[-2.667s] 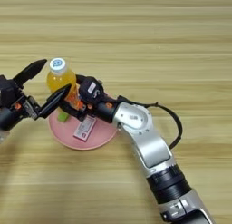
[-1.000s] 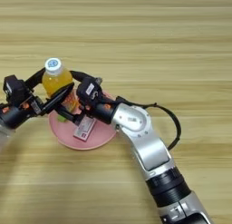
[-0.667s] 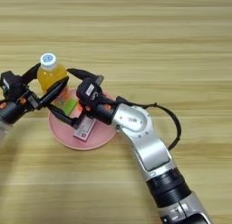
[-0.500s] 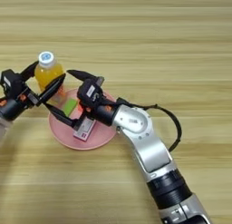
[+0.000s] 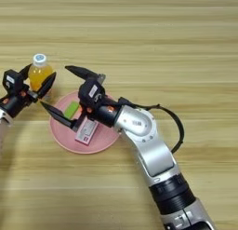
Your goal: Move the objects on the table
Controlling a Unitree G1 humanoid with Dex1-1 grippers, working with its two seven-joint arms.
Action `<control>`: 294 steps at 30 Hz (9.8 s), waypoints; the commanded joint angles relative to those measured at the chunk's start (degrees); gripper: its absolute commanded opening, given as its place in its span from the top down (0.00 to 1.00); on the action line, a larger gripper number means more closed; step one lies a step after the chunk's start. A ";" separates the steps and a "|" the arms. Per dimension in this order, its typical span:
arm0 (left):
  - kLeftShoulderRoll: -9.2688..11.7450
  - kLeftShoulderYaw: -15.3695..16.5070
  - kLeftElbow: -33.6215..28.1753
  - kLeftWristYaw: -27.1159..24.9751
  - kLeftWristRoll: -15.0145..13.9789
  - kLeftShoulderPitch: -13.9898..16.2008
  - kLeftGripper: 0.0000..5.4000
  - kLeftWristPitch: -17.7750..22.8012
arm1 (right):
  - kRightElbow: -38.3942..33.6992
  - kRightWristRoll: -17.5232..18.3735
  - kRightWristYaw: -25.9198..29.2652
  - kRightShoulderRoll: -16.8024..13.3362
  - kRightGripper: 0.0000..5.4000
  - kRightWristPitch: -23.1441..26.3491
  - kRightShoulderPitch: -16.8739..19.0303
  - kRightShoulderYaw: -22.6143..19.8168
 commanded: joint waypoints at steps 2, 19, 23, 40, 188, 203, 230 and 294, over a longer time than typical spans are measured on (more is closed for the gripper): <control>-0.53 1.10 1.05 0.09 0.05 -2.40 0.36 -2.58 | -0.41 0.28 -0.13 -0.03 0.00 -0.31 -0.15 -0.41; -1.40 2.89 9.21 0.90 0.57 -3.95 0.36 -4.29 | -0.26 0.47 0.11 -0.19 0.00 -0.43 -0.32 -0.87; -1.76 3.40 10.14 0.90 0.11 -4.07 0.36 -3.99 | -0.13 0.56 0.16 -0.25 0.00 -0.46 -0.40 -0.90; -2.11 4.00 9.64 1.68 0.25 -3.62 0.11 -4.61 | 0.57 0.41 -0.13 -0.05 0.00 -0.79 -0.39 -1.00; -2.02 7.58 -16.78 2.45 -7.22 8.90 0.00 -0.13 | 32.33 -2.50 -6.01 -7.62 0.39 0.72 -9.58 -20.13; -1.93 7.57 -16.77 2.41 -6.74 8.90 0.00 -0.51 | 46.35 -3.89 -6.96 -8.30 0.39 -4.56 -11.25 -20.48; -1.92 7.51 -18.31 2.48 -6.75 9.34 0.00 -0.48 | 41.66 -3.71 -6.50 -7.63 0.05 -6.95 -9.87 -20.12; 2.29 -13.30 -17.58 -3.01 9.43 8.66 0.00 18.47 | 31.15 -4.53 -11.38 -3.12 0.01 -8.72 -9.82 -17.48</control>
